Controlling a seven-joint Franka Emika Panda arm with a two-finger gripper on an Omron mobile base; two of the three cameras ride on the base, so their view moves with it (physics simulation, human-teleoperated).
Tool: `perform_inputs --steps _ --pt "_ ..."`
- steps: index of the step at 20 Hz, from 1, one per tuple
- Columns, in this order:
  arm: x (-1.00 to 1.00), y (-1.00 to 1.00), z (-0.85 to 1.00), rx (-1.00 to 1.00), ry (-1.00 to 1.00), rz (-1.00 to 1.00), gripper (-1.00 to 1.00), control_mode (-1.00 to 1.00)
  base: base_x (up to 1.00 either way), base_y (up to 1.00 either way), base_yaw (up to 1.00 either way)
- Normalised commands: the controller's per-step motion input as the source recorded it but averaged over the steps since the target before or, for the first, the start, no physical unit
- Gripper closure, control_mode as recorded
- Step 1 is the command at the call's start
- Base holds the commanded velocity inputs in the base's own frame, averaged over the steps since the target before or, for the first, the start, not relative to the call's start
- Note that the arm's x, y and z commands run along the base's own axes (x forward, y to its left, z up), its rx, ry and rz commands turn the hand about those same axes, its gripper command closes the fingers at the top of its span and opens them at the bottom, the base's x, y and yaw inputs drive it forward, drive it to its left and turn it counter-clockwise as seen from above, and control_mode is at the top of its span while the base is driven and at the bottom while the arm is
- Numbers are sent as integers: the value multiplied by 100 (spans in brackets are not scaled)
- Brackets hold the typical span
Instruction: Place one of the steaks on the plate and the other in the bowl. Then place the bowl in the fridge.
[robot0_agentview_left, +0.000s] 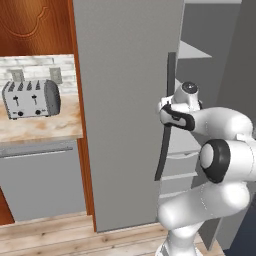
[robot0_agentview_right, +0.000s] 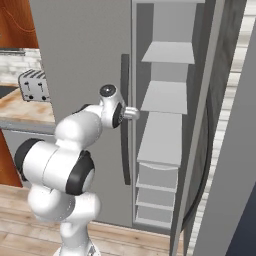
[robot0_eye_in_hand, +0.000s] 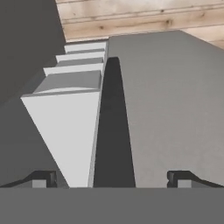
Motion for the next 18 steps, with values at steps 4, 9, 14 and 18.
perform_inputs --steps 4,9,14,18 --pt "42 -9 0 0 -12 0 -100 -100 0 0 0" --pt "22 0 0 0 -1 0 -100 -100 0 0 0" --pt "33 0 0 0 0 0 -100 -100 0 0 0" --pt "30 0 0 0 0 0 -100 -100 0 0 0"
